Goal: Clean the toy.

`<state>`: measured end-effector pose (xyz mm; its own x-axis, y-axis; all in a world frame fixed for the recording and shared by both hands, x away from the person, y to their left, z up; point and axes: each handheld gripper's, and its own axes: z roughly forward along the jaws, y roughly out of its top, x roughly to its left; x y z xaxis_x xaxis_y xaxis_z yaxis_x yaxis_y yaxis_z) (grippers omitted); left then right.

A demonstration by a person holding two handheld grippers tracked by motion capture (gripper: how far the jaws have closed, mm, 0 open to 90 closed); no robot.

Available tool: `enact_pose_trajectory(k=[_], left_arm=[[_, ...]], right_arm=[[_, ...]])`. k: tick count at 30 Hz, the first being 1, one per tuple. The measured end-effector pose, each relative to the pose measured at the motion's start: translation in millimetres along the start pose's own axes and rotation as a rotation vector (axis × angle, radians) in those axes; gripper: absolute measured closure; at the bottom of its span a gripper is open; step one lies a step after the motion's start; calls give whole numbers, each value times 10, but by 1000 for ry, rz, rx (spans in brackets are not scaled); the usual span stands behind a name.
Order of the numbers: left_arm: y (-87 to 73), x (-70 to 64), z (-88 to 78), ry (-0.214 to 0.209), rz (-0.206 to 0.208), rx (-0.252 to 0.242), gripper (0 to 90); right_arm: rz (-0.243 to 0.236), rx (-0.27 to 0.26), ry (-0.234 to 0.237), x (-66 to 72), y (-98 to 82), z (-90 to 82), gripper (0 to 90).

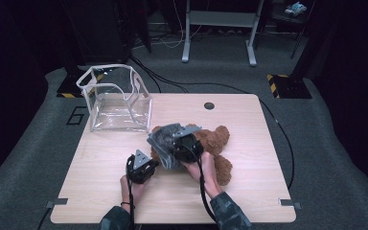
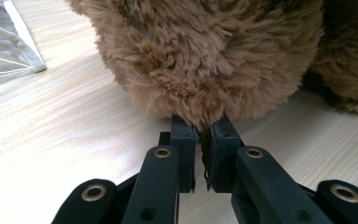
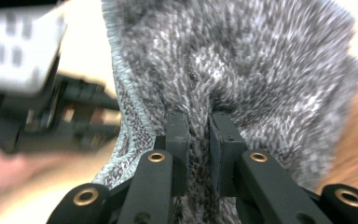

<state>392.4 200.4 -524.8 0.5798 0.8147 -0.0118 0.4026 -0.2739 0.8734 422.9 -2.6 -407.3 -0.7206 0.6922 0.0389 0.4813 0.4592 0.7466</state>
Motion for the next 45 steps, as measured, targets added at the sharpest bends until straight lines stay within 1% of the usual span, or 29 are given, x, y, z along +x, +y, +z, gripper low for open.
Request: enact_pose_trajectory(k=[1, 3, 4, 5, 7, 8, 9, 12, 13, 16, 18, 19, 20, 23, 24, 25, 26, 28, 29, 30, 31, 32, 34, 37, 40, 41, 42, 44, 45], left_arm=[[1, 7, 0, 2, 8, -2, 832], [0, 4, 3, 7, 2, -3, 835], [3, 3, -2, 1, -1, 9, 839], [4, 4, -1, 2, 3, 14, 841], [5, 7, -2, 4, 6, 14, 843], [2, 9, 3, 8, 5, 3, 843], [3, 10, 1, 8, 5, 5, 842], [2, 15, 2, 11, 6, 2, 843], [6, 19, -5, 4, 7, 11, 843], [4, 14, 0, 8, 9, 5, 843], [3, 9, -2, 6, 7, 6, 843], [1, 11, -2, 5, 5, 2, 843], [5, 24, -11, -1, 11, 8, 844], [3, 9, -1, 4, 8, 5, 845], [2, 6, -1, 2, 3, 5, 846], [1, 2, 0, 1, -2, 4, 846], [1, 2, 0, 2, -2, 4, 846], [2, 13, 3, 9, 5, -2, 846], [6, 19, -5, 1, 7, 8, 846], [6, 17, -5, 2, 7, 6, 847], [4, 18, -3, 8, 12, 2, 847], [6, 22, -8, 2, 11, 7, 847], [2, 11, 3, 9, 7, -3, 848], [5, 11, -4, 2, 8, 10, 849], [6, 11, -4, 2, 11, 9, 849], [6, 11, -4, 2, 11, 9, 849], [6, 10, -3, 3, 12, 9, 849], [7, 7, 0, 3, 19, 13, 851], [7, 7, 0, 2, 19, 14, 851]], right_arm=[[-4, -1, 1, -27, 37, 20, 799], [-7, 35, -4, -37, 27, 139, 800], [8, 43, 0, -13, -12, 195, 800], [2, 42, 5, -4, -64, 232, 802], [3, 44, 11, 8, -148, 263, 803], [15, 47, 15, 18, -193, 271, 804], [20, 56, 18, 22, -252, 282, 805], [33, 108, 17, 53, -394, 341, 807], [36, 131, 15, 58, -453, 376, 807], [31, 176, 10, 67, -551, 438, 807], [20, 192, 14, 64, -551, 412, 806], [23, 191, 16, 60, -530, 378, 805], [22, 175, 22, 48, -489, 316, 804], [8, 83, 0, 1, -255, 64, 803], [14, 63, -4, -13, -190, 21, 802], [9, 40, -20, -43, -84, -15, 802], [15, 37, -29, -52, -34, -15, 802], [-2, 63, -38, -98, 41, 60, 802], [-7, 74, -51, -121, 34, 117, 802], [6, 78, -48, -138, 14, 136, 802], [13, 76, -44, -163, -13, 131, 802], [16, 71, -50, -185, -43, 121, 802], [31, 75, -74, -218, -97, 88, 803], [53, 72, -86, -319, -207, -7, 803], [76, 61, -101, -402, -315, -122, 803], [76, 61, -101, -402, -315, -122, 803], [99, 59, -98, -416, -370, -163, 803], [99, 61, -86, -403, -429, -156, 804], [87, 64, -86, -379, -452, -143, 804]])
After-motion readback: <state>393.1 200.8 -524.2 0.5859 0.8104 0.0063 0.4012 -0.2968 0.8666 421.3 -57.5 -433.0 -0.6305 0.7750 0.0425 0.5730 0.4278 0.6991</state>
